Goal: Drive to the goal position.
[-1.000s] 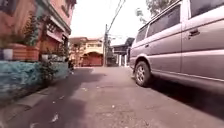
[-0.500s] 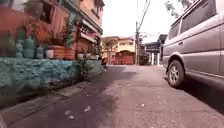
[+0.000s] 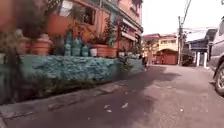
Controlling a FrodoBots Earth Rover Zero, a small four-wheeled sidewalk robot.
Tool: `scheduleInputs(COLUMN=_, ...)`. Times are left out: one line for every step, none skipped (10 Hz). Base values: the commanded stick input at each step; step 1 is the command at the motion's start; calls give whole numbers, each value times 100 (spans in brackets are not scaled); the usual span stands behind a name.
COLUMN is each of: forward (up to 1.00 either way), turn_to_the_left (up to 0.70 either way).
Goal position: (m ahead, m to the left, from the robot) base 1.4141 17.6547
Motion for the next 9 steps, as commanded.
scheduleInputs(forward=0, turn_to_the_left=70)
scheduleInputs(forward=0, turn_to_the_left=70)
scheduleInputs(forward=0, turn_to_the_left=70)
scheduleInputs(forward=0, turn_to_the_left=70)
scheduleInputs(forward=0, turn_to_the_left=70)
scheduleInputs(forward=0, turn_to_the_left=70)
scheduleInputs(forward=0, turn_to_the_left=70)
scheduleInputs(forward=0, turn_to_the_left=70)
scheduleInputs(forward=0, turn_to_the_left=70)
